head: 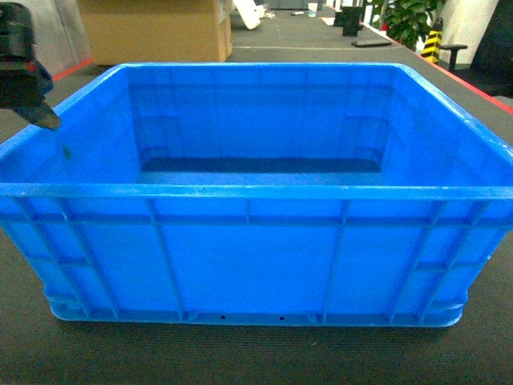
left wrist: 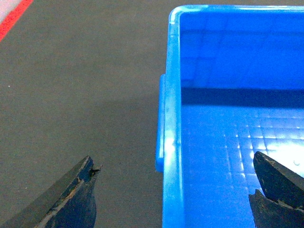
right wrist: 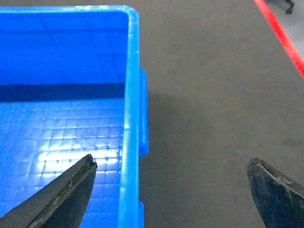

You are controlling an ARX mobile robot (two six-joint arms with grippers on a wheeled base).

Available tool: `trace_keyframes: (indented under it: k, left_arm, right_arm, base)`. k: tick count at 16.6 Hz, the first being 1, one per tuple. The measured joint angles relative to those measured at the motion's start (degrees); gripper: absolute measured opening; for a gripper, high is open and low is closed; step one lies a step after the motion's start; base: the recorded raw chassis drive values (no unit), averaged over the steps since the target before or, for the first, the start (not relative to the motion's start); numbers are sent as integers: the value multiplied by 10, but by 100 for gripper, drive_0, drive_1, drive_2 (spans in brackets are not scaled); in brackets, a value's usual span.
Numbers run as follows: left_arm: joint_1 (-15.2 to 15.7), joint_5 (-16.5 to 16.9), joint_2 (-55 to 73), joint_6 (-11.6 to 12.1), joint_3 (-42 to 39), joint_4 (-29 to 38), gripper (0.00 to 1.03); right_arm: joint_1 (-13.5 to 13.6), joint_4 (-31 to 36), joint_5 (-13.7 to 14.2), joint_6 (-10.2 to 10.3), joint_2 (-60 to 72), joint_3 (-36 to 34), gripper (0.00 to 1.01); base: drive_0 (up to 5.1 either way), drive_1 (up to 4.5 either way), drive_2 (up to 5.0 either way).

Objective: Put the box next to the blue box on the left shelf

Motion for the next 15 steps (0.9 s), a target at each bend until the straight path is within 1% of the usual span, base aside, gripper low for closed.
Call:
trace_keyframes:
  k: [1,2,4,5,6,8,9,10,11,12,13,15]
  left_arm:
    - [-2,-9,38,-4,38,-14,98]
    - [-7,-16,81,-7,87,-34,98]
    - [-9,-32,137,-8,139,-66,98]
    - [-9,-42,159,-8,153,-84,98]
    - [-9,-44,174,-9,160,-105,98]
    - [-11,-38,187,-11,166,-148,98]
    - [-12,-37,190,-12,167,-157,98]
    - [-14,-32,192,-14,169,-169,98]
    - [-15,-30,194,-16,170,-178,98]
    - [-15,-31,197,-18,172,-193,94]
    - [-16,-36,200,-18,173,-199,84]
    - [-19,-45,203,-22,173,-206,64]
  right_arm:
    - [-3,-22,-12,9,52,46,98]
    - [-7,-24,-21,23,96,81,98]
    - [-10,-37,-25,38,161,129,98]
    - [-10,-44,-33,43,182,136,98]
    - [-10,-55,-42,52,197,139,98]
    - [-9,-56,-49,65,219,139,98]
    - [-6,-56,-52,71,225,139,97]
    - [-6,-63,-57,73,229,139,86]
    - [-6,-68,-56,74,231,138,77]
    - [-5,-77,-56,79,236,138,66]
    - [-2,-84,-56,81,238,138,55]
    - [2,-83,-57,81,240,138,37]
  base:
    - [0,0,0]
    - [0,0,0]
    - [0,0,0]
    - [0,0,0]
    - [0,0,0]
    - [0,0,0]
    - [0,0,0]
    - [0,0,0]
    - [0,0,0]
    - [0,0,0]
    - [0,0,0]
    - [0,0,0]
